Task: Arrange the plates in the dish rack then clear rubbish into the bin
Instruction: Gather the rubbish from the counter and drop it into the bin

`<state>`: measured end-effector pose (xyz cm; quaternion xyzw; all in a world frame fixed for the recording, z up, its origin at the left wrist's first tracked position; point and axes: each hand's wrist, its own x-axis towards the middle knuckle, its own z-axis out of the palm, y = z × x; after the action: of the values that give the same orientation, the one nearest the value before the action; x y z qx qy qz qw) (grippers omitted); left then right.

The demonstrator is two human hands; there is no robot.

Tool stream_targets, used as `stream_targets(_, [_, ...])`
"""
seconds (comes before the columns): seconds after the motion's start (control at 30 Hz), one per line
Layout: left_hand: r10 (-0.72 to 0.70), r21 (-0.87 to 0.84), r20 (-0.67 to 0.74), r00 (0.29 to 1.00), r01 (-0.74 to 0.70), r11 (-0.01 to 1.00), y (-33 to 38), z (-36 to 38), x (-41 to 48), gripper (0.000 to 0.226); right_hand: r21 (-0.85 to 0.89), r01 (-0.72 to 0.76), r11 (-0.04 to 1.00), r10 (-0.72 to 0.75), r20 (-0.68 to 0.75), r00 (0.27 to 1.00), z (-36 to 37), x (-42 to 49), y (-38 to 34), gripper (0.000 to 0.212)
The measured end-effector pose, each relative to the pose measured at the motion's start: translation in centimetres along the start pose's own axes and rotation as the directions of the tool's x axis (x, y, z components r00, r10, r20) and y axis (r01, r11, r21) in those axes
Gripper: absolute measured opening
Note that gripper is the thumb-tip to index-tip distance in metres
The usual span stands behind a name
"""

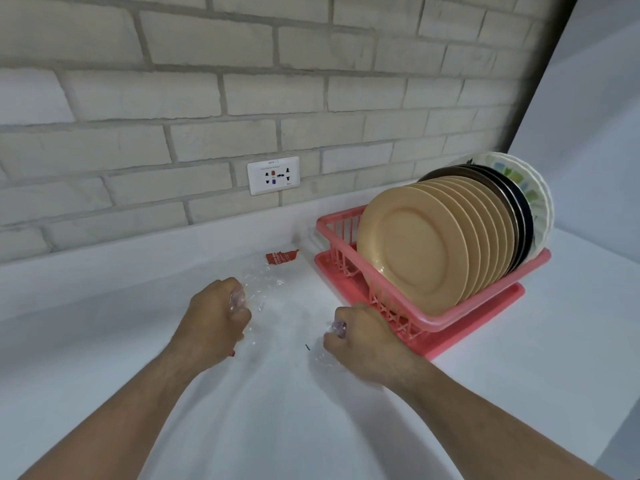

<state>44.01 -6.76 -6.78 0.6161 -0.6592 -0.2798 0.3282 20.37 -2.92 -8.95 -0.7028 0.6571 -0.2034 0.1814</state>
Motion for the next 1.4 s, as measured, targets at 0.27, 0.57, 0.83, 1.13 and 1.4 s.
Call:
stream_targets(0.27, [0.053, -0.066, 0.025, 0.998, -0.051, 0.996, 0.5, 0.7, -0.7, 0.041, 0.26, -0.024, 0.965, 0.017, 0.03, 0.999, -1.3, -1.5, 0.2, 0.036])
stream_targets(0.57, [0.07, 0.192, 0.173, 0.982, -0.103, 0.976, 0.7, 0.2, -0.3, 0.034, 0.275, -0.056, 0.96, 0.047, 0.039, 0.998, -1.8, -2.8, -0.8, 0.009])
stream_targets(0.83, [0.079, 0.355, 0.158, 0.984, -0.131, 0.925, -0.9, -1.3, 5.8, 0.016, 0.256, -0.075, 0.964, 0.055, 0.083, 0.995, -0.6, -2.8, -0.6, 0.022])
stream_targets(1.13, [-0.195, 0.587, 0.292, 0.936, -0.015, 0.81, -4.6, 1.2, 12.0, 0.017, 0.287, -0.042, 0.957, 0.002, 0.139, 0.99, -0.2, -2.2, -0.6, 0.038])
stream_targets(1.4, [-0.067, 0.559, 0.221, 0.973, -0.07, 0.826, -5.6, 2.3, 8.9, 0.058, 0.142, -0.041, 0.989, 0.023, 0.123, 0.992, -0.4, -2.5, 0.5, 0.053])
